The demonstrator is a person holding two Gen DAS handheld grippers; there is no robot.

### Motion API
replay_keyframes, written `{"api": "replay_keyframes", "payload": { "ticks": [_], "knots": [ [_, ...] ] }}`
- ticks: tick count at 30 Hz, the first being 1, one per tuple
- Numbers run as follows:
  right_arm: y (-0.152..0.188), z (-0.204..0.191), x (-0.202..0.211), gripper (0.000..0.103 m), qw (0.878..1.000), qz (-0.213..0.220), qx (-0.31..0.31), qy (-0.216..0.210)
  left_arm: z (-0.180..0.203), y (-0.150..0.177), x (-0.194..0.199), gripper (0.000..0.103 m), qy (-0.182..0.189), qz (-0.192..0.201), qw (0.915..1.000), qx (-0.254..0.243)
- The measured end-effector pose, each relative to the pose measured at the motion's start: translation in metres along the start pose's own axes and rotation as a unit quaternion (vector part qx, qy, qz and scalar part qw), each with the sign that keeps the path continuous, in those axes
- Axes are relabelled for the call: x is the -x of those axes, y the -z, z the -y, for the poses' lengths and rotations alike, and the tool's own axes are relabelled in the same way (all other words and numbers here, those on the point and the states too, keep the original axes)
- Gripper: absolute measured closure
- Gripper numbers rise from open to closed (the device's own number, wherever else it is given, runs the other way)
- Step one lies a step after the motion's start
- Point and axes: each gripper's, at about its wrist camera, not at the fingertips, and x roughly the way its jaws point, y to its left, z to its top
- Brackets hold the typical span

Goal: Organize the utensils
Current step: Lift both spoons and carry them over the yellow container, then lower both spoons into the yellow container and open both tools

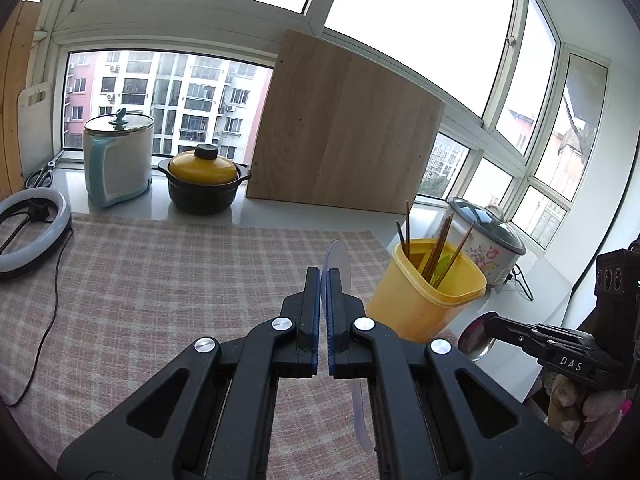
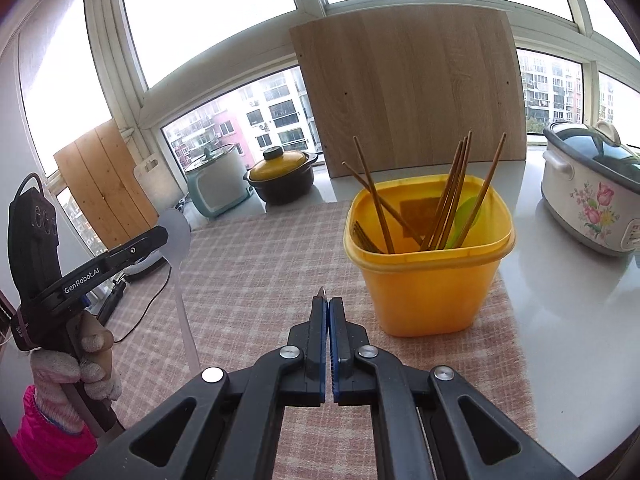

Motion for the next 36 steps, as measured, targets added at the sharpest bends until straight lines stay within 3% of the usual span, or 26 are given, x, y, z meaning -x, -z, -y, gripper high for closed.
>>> {"api": "replay_keyframes", "payload": {
  "ticks": [16, 27, 36],
  "knots": [
    [-0.045, 0.041, 0.054, 0.103, 0.997, 0.067, -0.011, 0.030, 0.057, -0.038, -0.024, 0.103, 0.049, 0.024, 0.9985, -0.007],
    [-0.082, 0.062, 0.076, 0.103, 0.991, 0.115, -0.002, 0.070, 0.085, -0.066, -0.058, 0.103, 0.038, 0.036, 0.9984, -0.023],
    [-0.105, 0.073, 0.069, 0.103, 0.986, 0.130, 0.015, 0.105, 0.101, -0.079, -0.087, 0.103, 0.027, 0.047, 0.9982, -0.024]
  ]
}}
